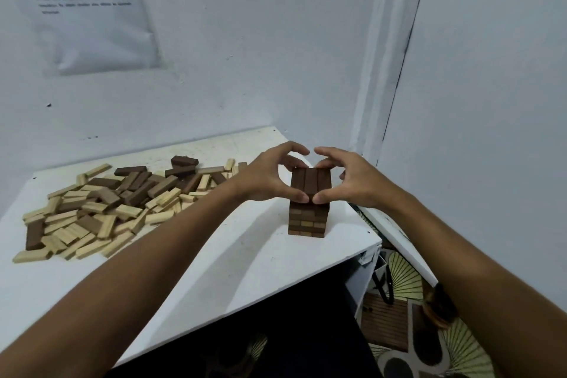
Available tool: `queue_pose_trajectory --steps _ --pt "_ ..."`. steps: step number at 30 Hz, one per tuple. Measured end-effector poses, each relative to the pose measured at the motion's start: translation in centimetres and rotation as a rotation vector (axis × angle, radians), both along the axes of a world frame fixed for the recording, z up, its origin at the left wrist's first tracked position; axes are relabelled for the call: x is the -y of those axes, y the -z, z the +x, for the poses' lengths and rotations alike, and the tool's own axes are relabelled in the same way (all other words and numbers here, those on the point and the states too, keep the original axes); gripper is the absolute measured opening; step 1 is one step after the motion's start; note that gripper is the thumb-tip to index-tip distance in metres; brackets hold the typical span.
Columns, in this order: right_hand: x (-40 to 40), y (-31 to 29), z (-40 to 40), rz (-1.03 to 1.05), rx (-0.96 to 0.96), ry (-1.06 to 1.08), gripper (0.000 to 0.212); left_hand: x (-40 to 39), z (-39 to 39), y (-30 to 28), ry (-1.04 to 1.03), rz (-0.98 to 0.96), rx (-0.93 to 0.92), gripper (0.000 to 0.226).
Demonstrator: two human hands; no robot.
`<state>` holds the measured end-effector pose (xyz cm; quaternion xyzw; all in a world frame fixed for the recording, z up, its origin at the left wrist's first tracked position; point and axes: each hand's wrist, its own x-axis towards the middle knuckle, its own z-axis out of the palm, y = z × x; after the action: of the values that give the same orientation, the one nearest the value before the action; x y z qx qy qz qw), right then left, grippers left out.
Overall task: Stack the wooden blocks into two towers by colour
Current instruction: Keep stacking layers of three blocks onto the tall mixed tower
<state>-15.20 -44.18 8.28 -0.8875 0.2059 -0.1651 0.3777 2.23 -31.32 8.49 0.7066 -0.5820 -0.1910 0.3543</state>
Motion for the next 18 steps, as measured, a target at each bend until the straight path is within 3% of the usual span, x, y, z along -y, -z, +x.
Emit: queue_pose_trajectory --steps 18 --pt "0.4 1.7 0.4 0.031 -0.007 0.011 0.095 0.7 0.6 1.5 0.002 0.047 0.001 0.076"
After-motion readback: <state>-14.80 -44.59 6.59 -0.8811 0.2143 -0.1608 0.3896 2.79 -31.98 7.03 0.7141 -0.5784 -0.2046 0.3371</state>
